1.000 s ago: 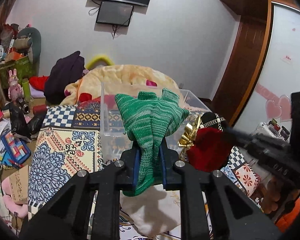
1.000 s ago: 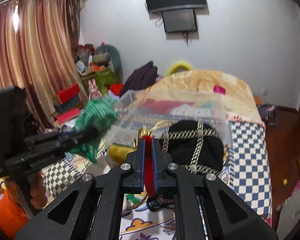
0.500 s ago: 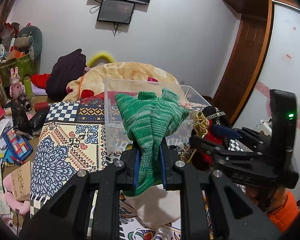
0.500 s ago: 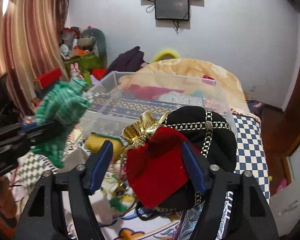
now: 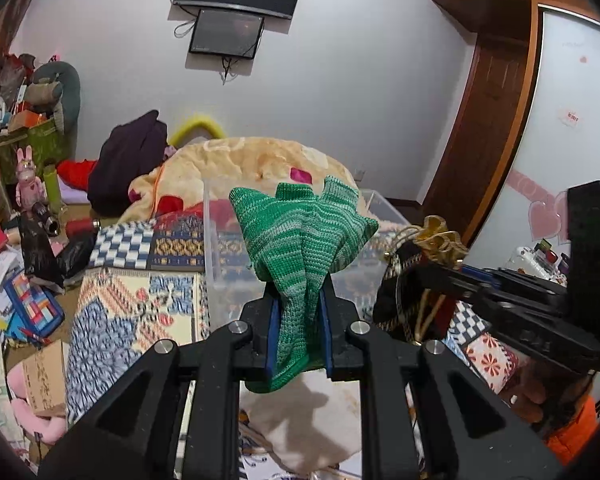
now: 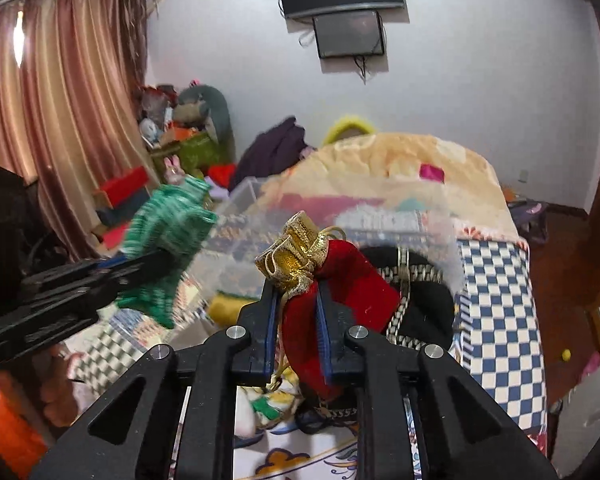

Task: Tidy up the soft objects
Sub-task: 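Lower the glove into the clear box and open the left gripper while the right drops the pouch in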

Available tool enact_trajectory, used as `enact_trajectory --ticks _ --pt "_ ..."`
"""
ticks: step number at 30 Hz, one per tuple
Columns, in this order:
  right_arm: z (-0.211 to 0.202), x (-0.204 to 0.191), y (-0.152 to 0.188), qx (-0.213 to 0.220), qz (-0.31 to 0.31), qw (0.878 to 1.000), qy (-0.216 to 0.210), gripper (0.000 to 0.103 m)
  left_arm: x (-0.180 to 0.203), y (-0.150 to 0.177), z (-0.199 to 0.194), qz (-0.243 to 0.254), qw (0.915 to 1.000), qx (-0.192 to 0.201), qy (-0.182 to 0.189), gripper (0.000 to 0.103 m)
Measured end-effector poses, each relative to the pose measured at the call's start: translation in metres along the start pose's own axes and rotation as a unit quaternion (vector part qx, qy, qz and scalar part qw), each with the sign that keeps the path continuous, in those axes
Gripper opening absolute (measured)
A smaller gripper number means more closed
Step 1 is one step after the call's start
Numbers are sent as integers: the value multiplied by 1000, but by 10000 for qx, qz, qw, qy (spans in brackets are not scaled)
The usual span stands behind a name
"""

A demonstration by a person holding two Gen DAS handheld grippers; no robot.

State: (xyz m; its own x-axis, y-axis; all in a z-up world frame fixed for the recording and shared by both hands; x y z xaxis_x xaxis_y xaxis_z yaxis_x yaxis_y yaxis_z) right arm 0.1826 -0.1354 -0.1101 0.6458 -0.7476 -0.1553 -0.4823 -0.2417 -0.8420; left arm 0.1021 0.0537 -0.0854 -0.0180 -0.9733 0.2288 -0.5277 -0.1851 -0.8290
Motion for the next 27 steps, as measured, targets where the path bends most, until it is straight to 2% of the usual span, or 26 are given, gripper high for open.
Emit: enact_trajectory --ticks 10,17,20,27 --pt "-12 -3 -45 620 -151 9979 71 15 8 -45 8 214 9995 244 -38 17" --pt "5 2 -73 825 -183 9963 181 15 5 -66 35 234 9996 106 -123 17" --pt "20 2 -78 762 -162 9967 226 15 0 -67 53 159 9997 -101 -145 17" --pt "65 6 -67 137 -104 9995 272 15 -9 -61 92 178 9977 -544 -349 17"
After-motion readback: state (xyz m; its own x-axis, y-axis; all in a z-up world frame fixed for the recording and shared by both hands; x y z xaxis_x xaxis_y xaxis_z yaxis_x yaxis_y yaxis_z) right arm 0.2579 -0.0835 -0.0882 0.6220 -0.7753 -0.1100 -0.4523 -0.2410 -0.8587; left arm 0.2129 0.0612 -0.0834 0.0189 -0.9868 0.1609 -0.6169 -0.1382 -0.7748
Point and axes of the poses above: each gripper's, at about its wrist camera, not at the fingertips, and z roughly the way its jaws point, x to its right, y to its underside, the point moved 1 cm from there along z, roughly the way its jaws point, and after that the axes turned 1 degree about -x, right-handed, at the moved point
